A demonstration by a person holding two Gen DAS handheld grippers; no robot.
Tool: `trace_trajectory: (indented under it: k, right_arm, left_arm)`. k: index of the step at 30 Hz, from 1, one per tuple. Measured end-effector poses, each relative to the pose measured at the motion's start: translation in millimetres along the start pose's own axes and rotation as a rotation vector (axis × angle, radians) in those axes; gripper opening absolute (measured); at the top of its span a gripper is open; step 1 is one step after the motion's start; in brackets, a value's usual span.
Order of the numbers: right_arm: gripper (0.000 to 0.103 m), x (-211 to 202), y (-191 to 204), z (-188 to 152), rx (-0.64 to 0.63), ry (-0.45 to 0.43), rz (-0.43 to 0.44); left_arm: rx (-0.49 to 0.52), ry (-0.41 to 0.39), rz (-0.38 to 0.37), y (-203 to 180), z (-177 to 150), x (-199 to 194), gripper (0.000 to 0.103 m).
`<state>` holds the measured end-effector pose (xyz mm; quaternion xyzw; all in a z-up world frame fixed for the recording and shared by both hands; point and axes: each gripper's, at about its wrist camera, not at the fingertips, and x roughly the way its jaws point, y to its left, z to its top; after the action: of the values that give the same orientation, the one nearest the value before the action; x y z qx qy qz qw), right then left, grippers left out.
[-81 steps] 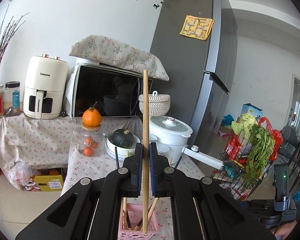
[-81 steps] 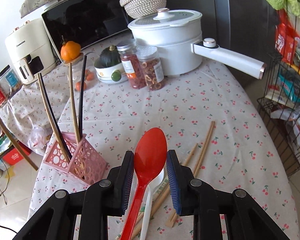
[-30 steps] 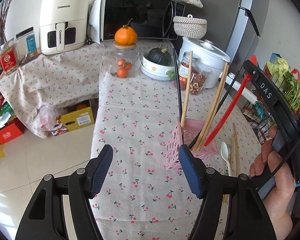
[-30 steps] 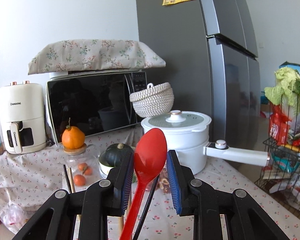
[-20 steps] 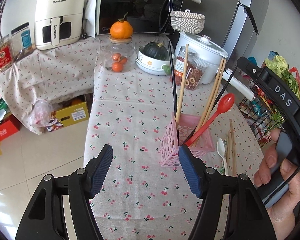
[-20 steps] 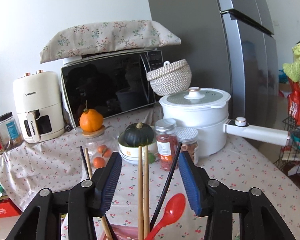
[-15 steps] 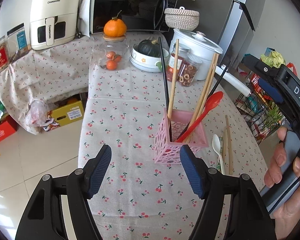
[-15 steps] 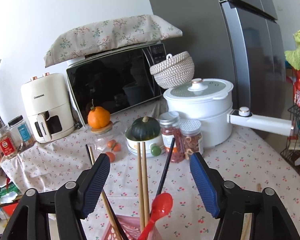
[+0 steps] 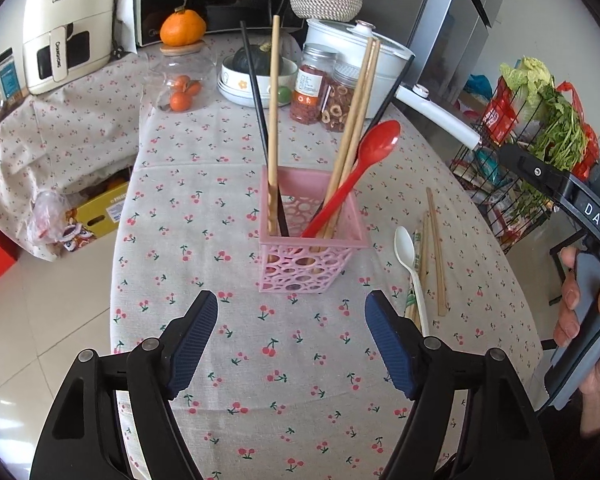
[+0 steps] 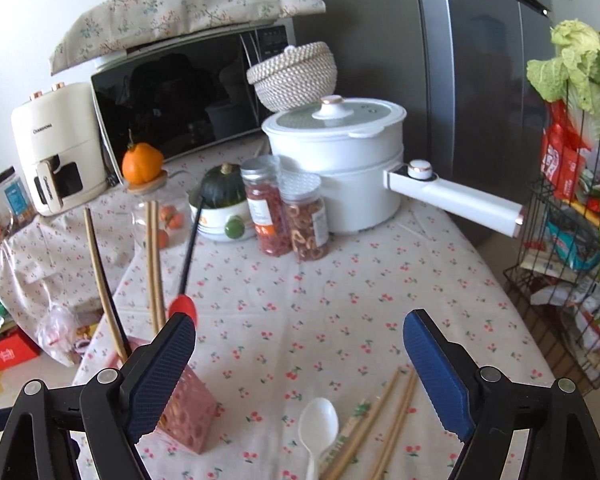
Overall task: Organize utensils
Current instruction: 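Grasp the white plastic spoon by its handle with the left tool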
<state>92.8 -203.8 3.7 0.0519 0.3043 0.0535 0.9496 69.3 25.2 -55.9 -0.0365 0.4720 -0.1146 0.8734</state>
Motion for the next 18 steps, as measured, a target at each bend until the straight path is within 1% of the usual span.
trace_trajectory:
  k: [3,8,12,14,15,16,18]
  right_arm:
    - [0.089,4.4,-19.5,-5.9,-0.004,0.059,-0.016]
    - [0.089,17.4,-54.3,-19.1,0.001,0.193,-0.057]
    - [0.089,25.9,-86.8,-30.9,0.032,0.284,-0.098]
    - [0.089,30.6,-102.1,-34.7,0.060,0.326,-0.108]
    - [0.089,32.7,-108.7,-36.9,0.074,0.341,-0.109]
    - [0.089,34.6,-114.5,-38.8,0.086,0.358,-0.111]
    - [0.089,39.5,-123.3,-40.9,0.100,0.382,-0.108]
  left_arm:
    - [0.040,0.025,-0.016,-22.6,-5.1,8.7,0.079]
    - [0.123,0.059,-0.042,-66.4,-14.8,27.3,0.079]
    - [0.154,0.067,-0.078,-95.4,-10.1,49.0,0.078]
    - [0.171,0.047,-0.074,-107.6,-4.9,61.5,0.074]
    - [0.173,0.040,-0.078,-111.7,-1.7,69.6,0.067]
    - [0.166,0.040,-0.083,-114.3,1.6,79.4,0.056]
    - [0.124,0.047,-0.085,-114.9,9.4,101.6,0.044]
